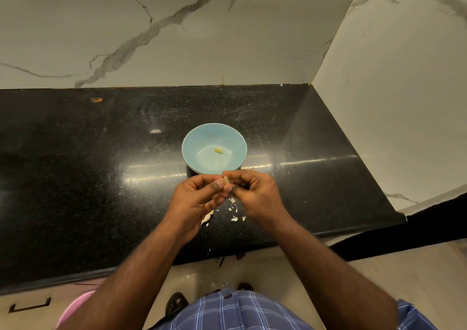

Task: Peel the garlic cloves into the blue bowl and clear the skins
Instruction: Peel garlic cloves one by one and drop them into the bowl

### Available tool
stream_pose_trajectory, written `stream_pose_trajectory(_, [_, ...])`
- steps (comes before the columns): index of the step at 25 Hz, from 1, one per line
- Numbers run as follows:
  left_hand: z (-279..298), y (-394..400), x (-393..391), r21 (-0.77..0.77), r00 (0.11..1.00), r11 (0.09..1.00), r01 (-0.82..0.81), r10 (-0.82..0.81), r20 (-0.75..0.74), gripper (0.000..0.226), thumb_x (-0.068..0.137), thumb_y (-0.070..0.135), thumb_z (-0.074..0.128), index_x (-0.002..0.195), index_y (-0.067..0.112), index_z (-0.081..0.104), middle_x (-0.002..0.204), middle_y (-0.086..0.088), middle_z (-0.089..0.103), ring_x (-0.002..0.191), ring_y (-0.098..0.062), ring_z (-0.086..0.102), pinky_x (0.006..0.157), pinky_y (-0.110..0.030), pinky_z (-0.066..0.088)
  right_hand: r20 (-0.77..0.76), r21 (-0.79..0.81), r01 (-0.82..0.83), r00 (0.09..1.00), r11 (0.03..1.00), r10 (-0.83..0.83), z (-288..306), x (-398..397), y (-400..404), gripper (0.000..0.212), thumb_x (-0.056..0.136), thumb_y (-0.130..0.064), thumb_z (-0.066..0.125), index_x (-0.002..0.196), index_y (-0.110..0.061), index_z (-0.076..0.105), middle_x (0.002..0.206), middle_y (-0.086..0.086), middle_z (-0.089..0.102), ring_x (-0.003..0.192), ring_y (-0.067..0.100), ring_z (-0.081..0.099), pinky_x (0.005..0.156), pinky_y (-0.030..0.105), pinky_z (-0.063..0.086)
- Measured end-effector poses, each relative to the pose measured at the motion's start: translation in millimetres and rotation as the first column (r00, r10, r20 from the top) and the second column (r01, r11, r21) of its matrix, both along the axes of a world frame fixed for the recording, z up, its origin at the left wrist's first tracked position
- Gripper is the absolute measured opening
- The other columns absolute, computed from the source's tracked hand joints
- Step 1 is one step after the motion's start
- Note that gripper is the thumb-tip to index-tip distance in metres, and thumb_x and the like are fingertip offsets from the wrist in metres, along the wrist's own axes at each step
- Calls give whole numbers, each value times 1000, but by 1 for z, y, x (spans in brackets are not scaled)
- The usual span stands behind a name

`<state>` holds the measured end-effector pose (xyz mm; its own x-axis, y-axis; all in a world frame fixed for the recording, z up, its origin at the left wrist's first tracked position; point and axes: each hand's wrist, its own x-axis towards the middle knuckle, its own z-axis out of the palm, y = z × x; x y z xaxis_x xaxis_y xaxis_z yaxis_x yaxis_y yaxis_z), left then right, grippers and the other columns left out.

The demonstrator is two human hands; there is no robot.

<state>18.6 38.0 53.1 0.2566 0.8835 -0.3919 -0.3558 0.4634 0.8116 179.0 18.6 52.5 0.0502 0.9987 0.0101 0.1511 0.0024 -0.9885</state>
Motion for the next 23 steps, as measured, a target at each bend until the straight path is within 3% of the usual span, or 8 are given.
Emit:
stream_pose_trajectory(3, [-1,0,1,27,1000,1000,-14,13,27,29,80,11,73,105,-2,72,91,-16,76,81,-17,74,72,-22,61,61,-14,31,998,999,-30,1,2,1,21,87,-4,77,107,-10,74,91,1,77,88,15,75,82,34,63])
stream_pose_trajectory(8, [-4,-1,2,118,998,991,-59,59,2,11,90,-2,66,100,-2,71,86,-15,76,79,-18,75,69,-21,59,61,-2,38,997,999,-38,5,3,1,13,84,-8,80,96,-14,80,92,-1,76,88,9,73,75,21,57])
stream_pose_trajectory(14, [-4,-4,0,327,979,945,15,52,-198,13,90,-2,69,102,1,74,95,-15,78,90,-23,76,77,-24,60,-249,-286,24,964,958,-98,17,3,6,8,92,-2,67,94,2,75,83,14,74,77,19,72,68,27,58])
stream_pose_trajectory(19, [-2,-4,0,360,962,932,42,59,-267,14,90,0,71,100,6,77,94,-7,80,92,-19,76,78,-24,60,-316,-331,26,939,943,-137,25,4,4,11,88,2,72,98,2,69,90,20,73,80,26,74,77,36,64])
stream_pose_trajectory(23, [0,-4,0,379,968,925,17,80,-239,17,88,-2,71,95,12,78,93,-3,80,91,-16,76,77,-20,58,-378,-359,3,914,933,-148,26,6,4,18,86,6,73,103,4,68,99,25,74,85,30,75,77,35,64])
